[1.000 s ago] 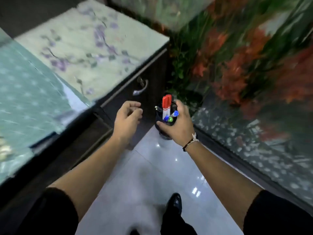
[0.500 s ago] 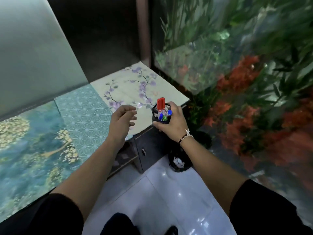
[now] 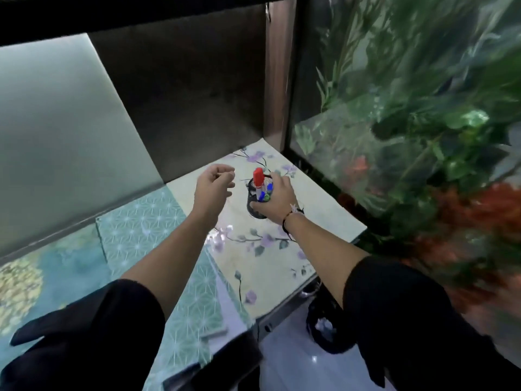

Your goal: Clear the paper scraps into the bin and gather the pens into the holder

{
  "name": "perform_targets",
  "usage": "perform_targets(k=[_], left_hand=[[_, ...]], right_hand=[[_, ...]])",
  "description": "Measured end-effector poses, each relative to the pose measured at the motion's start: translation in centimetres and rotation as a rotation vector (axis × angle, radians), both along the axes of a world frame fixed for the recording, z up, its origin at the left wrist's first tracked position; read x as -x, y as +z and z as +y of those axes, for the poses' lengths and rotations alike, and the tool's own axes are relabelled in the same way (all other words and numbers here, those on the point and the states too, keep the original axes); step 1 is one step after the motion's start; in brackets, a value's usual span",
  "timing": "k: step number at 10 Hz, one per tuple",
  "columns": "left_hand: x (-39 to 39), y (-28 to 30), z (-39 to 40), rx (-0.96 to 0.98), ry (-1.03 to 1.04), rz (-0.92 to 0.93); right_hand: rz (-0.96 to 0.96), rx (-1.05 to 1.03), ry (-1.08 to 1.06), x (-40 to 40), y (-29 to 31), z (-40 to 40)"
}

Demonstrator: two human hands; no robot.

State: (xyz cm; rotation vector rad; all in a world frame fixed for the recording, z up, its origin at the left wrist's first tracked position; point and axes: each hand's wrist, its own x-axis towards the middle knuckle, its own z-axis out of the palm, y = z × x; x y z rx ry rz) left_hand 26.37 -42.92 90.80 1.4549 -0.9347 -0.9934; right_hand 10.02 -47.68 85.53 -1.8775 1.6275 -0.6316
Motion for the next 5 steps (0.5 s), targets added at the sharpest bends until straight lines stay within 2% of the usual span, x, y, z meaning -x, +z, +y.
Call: perform_targets(k=[2,4,5], left_hand=[[-3.6,-2.1,-8.6,-0.026,0.011,-0.034],[-6.2,-5.0,-12.1,-0.047,0.033,-0.021],[-6.5,-5.9,-12.1,-0.037,0.033,-0.005]], right_hand=[[0.064,-0.019,-0.011,-5.5,-2.4,-10.6],[0.184,-0.096,-0.024,-7.5,-6.0,-15.2],[0.144,-0.144,-0.024,-7.4,-7.4,-15.7]])
